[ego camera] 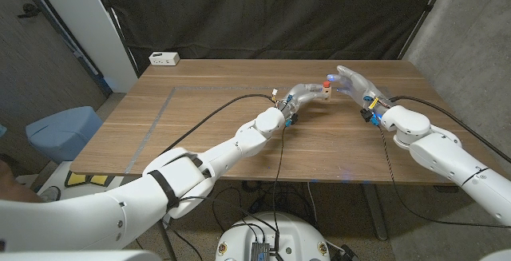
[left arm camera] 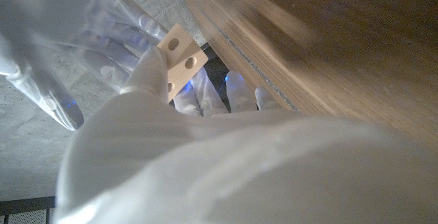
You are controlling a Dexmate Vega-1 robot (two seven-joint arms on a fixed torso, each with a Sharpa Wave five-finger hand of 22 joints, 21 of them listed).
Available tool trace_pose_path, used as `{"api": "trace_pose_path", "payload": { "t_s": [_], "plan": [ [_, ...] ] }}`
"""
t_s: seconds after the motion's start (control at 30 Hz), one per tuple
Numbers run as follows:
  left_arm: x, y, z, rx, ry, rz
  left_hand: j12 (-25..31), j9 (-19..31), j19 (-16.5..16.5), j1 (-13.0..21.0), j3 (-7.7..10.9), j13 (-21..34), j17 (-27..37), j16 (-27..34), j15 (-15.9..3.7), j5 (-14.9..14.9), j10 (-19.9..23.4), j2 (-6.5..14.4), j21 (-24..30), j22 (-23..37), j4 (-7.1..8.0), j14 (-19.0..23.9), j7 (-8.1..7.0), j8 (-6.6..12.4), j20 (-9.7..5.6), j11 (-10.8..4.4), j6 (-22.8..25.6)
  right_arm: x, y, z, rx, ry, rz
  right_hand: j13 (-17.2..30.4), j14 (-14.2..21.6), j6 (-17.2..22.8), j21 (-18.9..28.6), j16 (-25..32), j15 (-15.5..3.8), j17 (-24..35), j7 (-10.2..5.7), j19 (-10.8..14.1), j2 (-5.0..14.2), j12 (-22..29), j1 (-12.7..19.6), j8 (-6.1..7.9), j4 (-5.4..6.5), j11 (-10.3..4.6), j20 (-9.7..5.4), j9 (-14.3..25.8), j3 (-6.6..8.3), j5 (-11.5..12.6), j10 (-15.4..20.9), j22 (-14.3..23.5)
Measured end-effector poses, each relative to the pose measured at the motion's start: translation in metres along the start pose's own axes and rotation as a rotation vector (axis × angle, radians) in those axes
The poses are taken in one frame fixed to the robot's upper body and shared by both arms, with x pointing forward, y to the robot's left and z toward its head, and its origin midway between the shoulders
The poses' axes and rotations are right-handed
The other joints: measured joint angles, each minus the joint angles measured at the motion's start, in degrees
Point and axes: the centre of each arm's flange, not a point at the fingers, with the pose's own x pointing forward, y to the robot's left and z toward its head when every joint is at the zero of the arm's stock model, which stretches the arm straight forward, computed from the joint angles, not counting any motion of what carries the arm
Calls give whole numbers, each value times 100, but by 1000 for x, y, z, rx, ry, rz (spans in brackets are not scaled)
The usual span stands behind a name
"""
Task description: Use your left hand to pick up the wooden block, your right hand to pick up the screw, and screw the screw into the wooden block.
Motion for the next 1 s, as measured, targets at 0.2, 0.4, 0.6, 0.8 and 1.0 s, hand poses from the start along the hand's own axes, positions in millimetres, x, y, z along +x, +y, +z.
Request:
{"api": "trace_pose_path", "payload": {
  "t_s": [0.2, 0.4, 0.6, 0.8, 1.0],
  "plan": [
    [0, 0, 0, 0, 0, 0, 0, 4, 0, 1, 0, 0, 0, 0, 0, -15, 0, 2, 0, 0, 0, 0, 0, 0, 0, 0, 0, 3, 1, 0, -1, 3, 14, 0, 0, 0, 0, 0, 0, 0, 0, 0, -31, 0, -31, 0, 44, 0, 0, 0, -6, 0, 0, 0],
    [0, 0, 0, -1, 0, 0, 0, 4, 0, 7, 0, 0, 0, 0, 0, -17, 0, 10, 0, 0, 0, 0, 0, 0, 0, -1, 0, 4, 2, -1, 0, 6, 23, 0, 0, 2, 0, 0, 0, -1, 1, -30, -8, 0, -53, 44, 44, 0, 30, 0, -5, 0, 0, 0],
    [0, 0, 0, -1, 1, 0, 0, 3, 0, 6, 0, 0, 0, 0, 0, -21, -1, 11, 0, 0, 0, 0, 0, 0, 0, -1, 0, 5, 2, -1, 2, 7, 29, 0, 0, 137, 0, 0, 0, -1, 48, -61, -8, 45, -53, 90, 44, 0, 0, 0, -5, 0, 1, 0],
    [1, 0, 0, -1, 1, 0, 0, 3, 0, -5, 0, 0, 0, 0, 0, 2, -1, 23, 0, 0, 0, 0, 0, 0, 0, -1, 0, 6, 3, -1, 6, 10, 33, 0, 0, 240, 0, 0, 0, -1, 72, -60, -8, 49, -53, 131, 44, 0, -1, 16, -5, 24, 1, 0],
    [1, 0, 0, -2, 1, 0, 0, 2, 0, -7, 0, 0, 0, 0, 0, 2, -1, 25, 0, 0, 0, 0, 0, 0, 0, -2, 0, 6, 2, -2, 7, 13, 36, -1, 0, 292, 27, 0, 0, -16, 81, -60, -8, 49, -53, 153, 44, 0, -1, 16, -4, 24, 1, 0]
  ]
}}
